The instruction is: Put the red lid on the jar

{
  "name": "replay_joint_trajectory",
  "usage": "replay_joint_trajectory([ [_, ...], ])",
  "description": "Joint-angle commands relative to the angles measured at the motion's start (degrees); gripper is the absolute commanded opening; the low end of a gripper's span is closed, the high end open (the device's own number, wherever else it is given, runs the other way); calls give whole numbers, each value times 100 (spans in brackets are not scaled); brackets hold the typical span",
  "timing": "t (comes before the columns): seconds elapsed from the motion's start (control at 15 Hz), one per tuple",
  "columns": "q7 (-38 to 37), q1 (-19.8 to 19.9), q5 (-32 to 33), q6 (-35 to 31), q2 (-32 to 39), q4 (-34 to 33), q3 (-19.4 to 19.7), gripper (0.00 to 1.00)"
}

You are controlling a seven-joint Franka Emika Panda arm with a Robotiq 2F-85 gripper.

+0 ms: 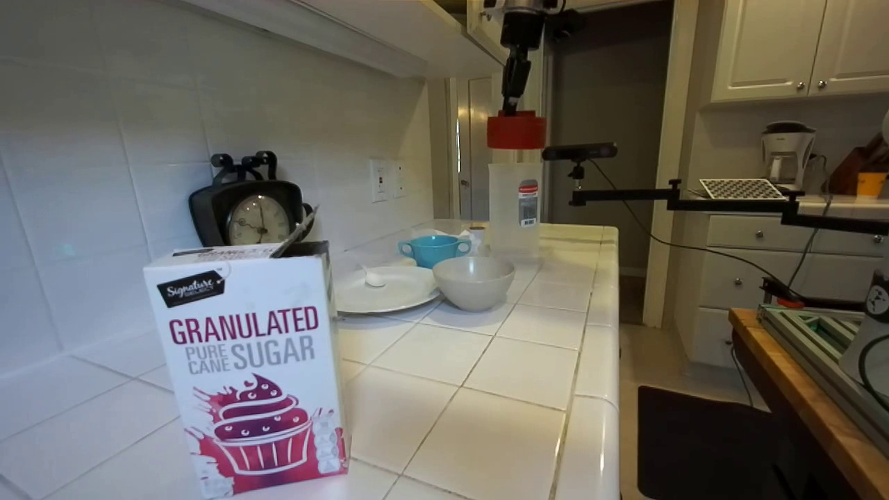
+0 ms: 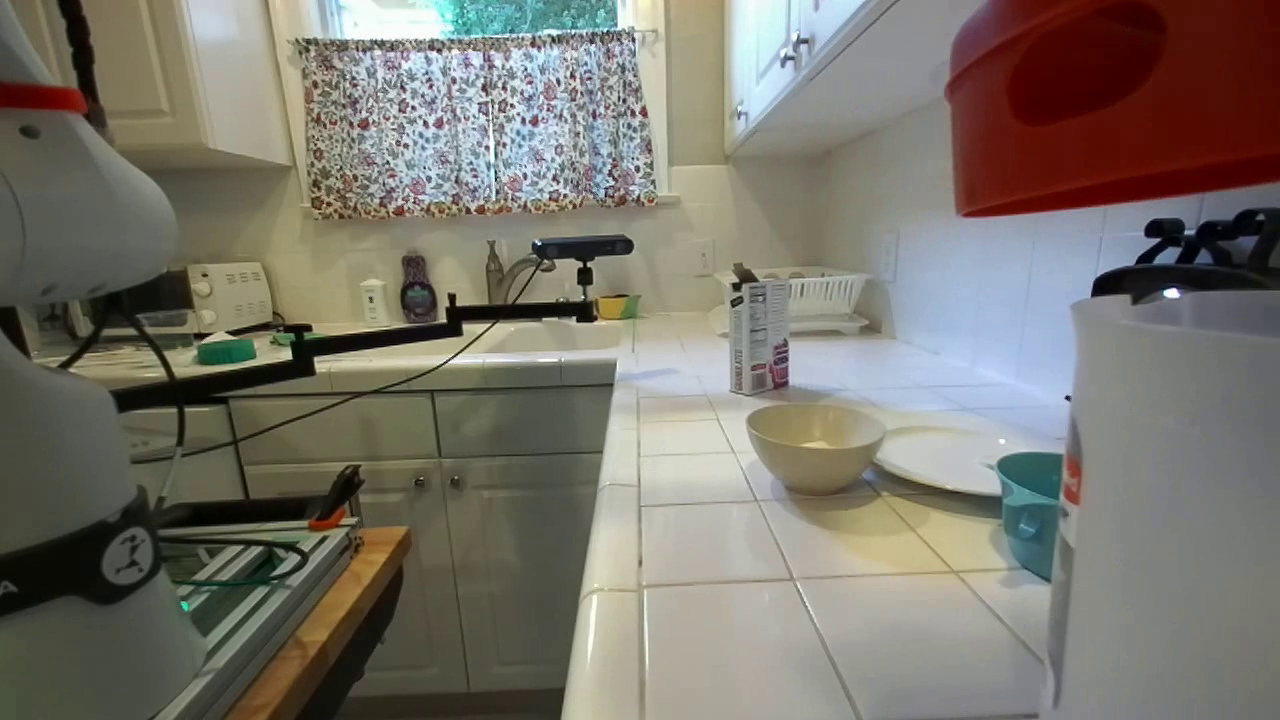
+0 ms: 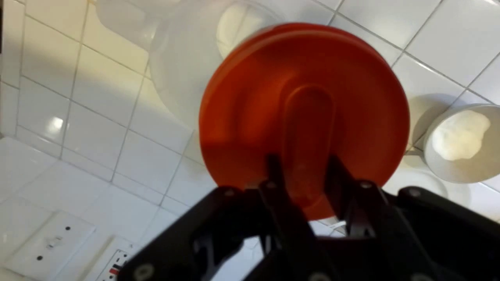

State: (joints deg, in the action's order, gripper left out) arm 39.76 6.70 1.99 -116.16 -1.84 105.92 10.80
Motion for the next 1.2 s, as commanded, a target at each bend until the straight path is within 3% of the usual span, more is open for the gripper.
replay_joint_trajectory([
  [0.0,-100,203,-306,330,515,-602,47,8],
  [0.53,-219,608,-610,613,1047,-1233,44,8],
  [1.13,-321,740,-747,683,1344,-1441,-1,8],
])
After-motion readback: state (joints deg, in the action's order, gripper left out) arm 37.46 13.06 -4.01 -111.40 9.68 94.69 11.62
